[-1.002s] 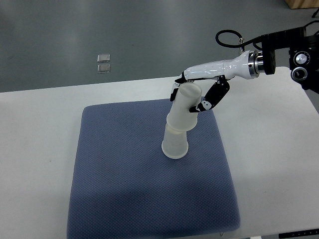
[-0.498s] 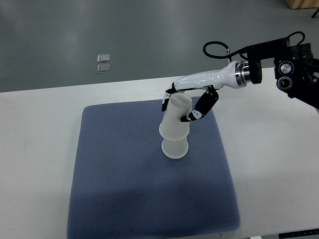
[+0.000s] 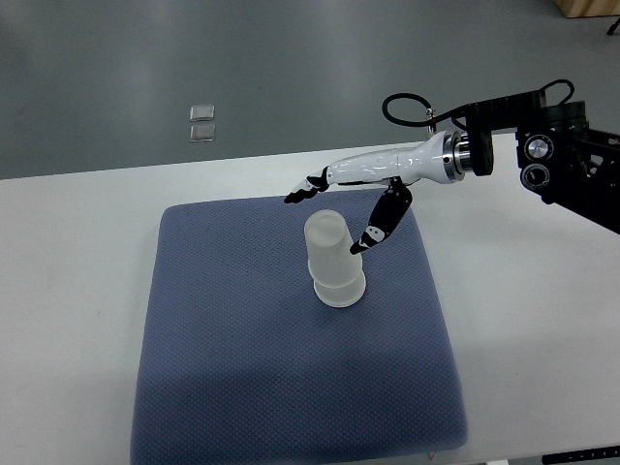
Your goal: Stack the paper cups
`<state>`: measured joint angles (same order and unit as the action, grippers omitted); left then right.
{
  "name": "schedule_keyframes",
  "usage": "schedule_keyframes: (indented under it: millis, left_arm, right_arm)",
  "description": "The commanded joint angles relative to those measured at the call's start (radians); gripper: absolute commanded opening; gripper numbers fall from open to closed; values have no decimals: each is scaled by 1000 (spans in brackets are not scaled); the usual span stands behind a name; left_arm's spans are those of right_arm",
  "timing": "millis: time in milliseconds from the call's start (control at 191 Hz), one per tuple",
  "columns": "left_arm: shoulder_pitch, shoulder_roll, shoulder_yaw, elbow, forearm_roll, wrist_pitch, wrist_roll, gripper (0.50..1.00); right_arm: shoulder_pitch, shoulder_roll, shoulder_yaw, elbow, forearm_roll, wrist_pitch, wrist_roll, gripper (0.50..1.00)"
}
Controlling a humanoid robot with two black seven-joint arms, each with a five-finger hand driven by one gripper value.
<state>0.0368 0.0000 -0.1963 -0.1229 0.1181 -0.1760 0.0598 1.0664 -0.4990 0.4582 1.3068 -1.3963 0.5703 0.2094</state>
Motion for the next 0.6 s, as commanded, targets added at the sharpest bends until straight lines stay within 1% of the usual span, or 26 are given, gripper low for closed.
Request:
schedule_keyframes:
  millis: [0,163,262,383,540,593]
  left_arm:
    - [0,0,0,0,0,0,0,1000]
    - [0,0,0,0,0,0,0,1000]
    - [0,0,0,0,0,0,0,1000]
    - [0,0,0,0,0,0,0,1000]
    - [0,0,0,0,0,1,0,1000]
    - [0,0,0,0,0,1,0,1000]
  right_arm:
    - [0,-1,7,-15,5,2,1,924]
    - [0,-1,11,-69,13,13,1,924]
    - [-2,-3,30,-115,60,14,1,921]
    - [-37,-6,63,-176,215,16,-1,921]
    - [-85,2,71,-311,471,-4,-1,921]
    - [-85,5,77,-348,536,0,-4,921]
